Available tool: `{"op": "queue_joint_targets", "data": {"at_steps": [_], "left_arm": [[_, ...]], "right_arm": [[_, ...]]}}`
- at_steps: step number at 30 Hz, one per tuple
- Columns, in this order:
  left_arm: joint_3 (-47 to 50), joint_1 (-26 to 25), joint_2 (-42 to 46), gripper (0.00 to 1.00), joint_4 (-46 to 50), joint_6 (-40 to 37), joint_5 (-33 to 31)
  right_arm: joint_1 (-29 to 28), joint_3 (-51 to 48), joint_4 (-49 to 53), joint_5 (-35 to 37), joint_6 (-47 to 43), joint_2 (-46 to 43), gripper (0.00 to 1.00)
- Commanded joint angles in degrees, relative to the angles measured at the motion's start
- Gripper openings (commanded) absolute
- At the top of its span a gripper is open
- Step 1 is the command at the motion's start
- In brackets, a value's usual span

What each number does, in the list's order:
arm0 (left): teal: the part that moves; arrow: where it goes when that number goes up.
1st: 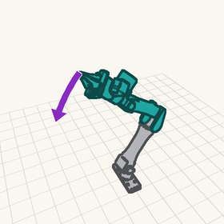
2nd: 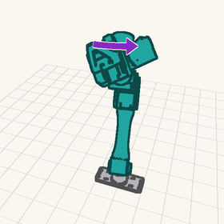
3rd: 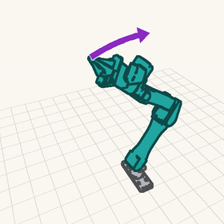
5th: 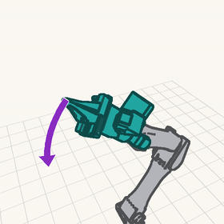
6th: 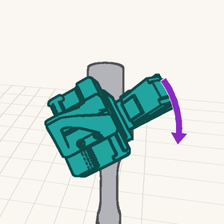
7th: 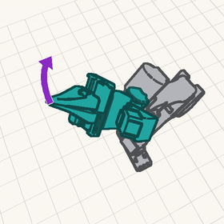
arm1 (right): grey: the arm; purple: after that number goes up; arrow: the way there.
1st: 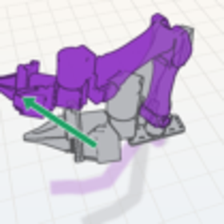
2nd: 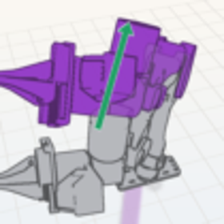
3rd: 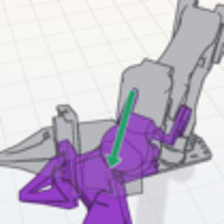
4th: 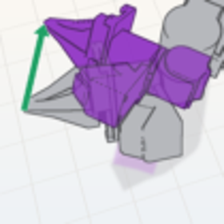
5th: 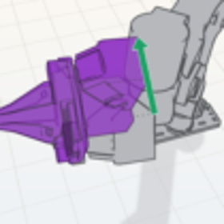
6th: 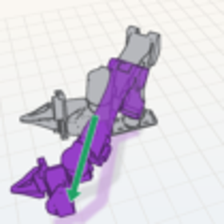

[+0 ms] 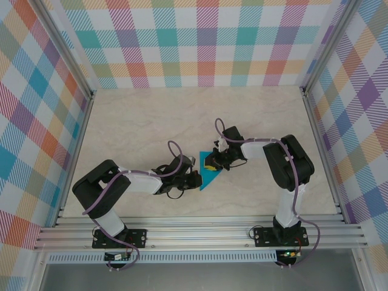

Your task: Fold a paper plane with a square sheet of paper (pick it up from the middle)

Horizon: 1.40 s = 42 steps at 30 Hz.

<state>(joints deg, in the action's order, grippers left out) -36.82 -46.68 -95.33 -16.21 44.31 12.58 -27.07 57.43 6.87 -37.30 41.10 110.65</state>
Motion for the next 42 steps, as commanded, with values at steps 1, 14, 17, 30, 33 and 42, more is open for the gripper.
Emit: {"op": "queue_joint_targets", "data": {"at_steps": [1,14,17,30,33,42], "left_arm": [[-0.28,0.63,0.65,0.09,2.76,-1.06,0.54],[-0.72,0.62,10.07,0.19,6.19,1.35,-1.51],[-2.59,0.67,8.93,0.17,5.26,2.17,1.32],[-2.54,0.82,-0.42,0.14,-4.71,7.53,7.71],[-1.47,0.95,-0.92,0.14,-6.93,8.16,8.29],[1.41,0.9,-2.48,0.14,-9.22,9.32,9.74]], "right_arm": [[-0.09,0.24,3.18,1.25,-1.71,2.29,0.14],[-0.09,-0.45,5.06,1.98,-3.21,2.77,0.13],[-0.09,-0.56,5.3,2.42,-3.55,2.9,0.13],[-0.09,-1.77,4.69,2.8,-3.83,3.34,0.13],[-0.09,-1.87,4.79,2.76,-4.09,3.42,0.13],[-0.09,-2.06,4.97,2.96,-4.43,4.05,0.12]]}}
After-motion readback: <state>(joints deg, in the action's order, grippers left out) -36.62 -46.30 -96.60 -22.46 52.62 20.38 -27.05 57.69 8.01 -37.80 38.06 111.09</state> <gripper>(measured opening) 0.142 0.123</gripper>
